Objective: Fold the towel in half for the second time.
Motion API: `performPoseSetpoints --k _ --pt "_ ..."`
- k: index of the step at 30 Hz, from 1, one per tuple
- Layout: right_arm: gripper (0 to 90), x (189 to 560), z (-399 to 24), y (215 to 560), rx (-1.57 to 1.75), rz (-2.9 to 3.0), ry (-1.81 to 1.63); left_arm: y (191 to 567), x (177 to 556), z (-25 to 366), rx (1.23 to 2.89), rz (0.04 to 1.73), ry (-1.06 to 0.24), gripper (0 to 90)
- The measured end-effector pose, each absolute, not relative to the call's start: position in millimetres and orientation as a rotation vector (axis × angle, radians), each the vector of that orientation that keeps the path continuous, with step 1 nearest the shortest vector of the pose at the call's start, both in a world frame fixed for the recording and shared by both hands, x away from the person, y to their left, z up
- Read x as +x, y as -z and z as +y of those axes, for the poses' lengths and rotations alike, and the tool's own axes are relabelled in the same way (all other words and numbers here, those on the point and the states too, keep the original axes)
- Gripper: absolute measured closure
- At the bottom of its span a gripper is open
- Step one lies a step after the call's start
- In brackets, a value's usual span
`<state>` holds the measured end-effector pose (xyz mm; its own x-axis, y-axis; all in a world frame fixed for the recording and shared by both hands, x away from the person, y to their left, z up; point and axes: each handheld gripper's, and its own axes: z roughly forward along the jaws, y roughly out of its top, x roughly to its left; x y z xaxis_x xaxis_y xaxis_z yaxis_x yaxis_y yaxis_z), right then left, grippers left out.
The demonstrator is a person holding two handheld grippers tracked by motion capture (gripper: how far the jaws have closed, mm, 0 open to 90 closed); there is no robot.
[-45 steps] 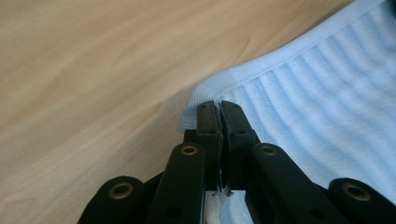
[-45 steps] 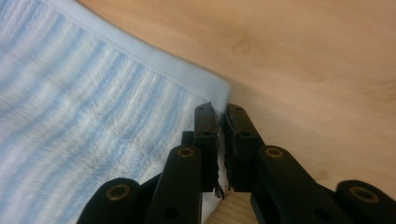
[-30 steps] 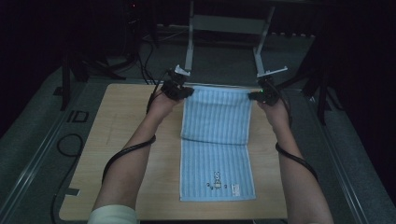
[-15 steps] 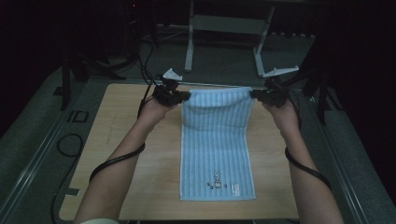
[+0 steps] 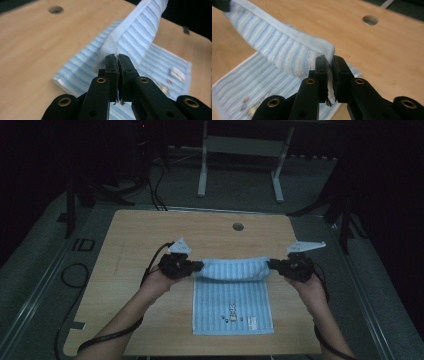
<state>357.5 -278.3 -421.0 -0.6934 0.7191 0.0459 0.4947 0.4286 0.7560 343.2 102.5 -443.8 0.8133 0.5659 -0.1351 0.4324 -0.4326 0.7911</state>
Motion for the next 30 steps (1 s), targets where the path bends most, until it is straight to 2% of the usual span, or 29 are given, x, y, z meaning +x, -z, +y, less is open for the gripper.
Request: performPoseSetpoints --k 11,17,23,25,27,28,30 --pt "82.6 301 -289 463 1.033 2.493 -1.183 479 303 107 2.104 0.750 -0.101 86.6" --pt "82.6 294 -299 490 1.133 2.537 -1.186 512 291 97 2.136 0.783 -0.011 86.5" --pt "81.7 272 -304 492 1.110 2.555 -1.181 513 269 97 2.158 0.744 -0.046 85.2" --pt "79.8 260 -305 497 1.102 2.569 -1.166 516 258 94 2.184 0.711 -0.031 83.5" --pt "73.8 249 -306 503 1.107 2.598 -1.153 523 246 90 2.232 0.661 0.042 78.4" --pt "69.9 241 -308 508 1.113 2.622 -1.152 526 241 88 2.254 0.646 0.065 73.4" --pt "68.4 230 -311 513 1.132 2.654 -1.138 532 228 85 2.306 0.601 0.126 67.0"
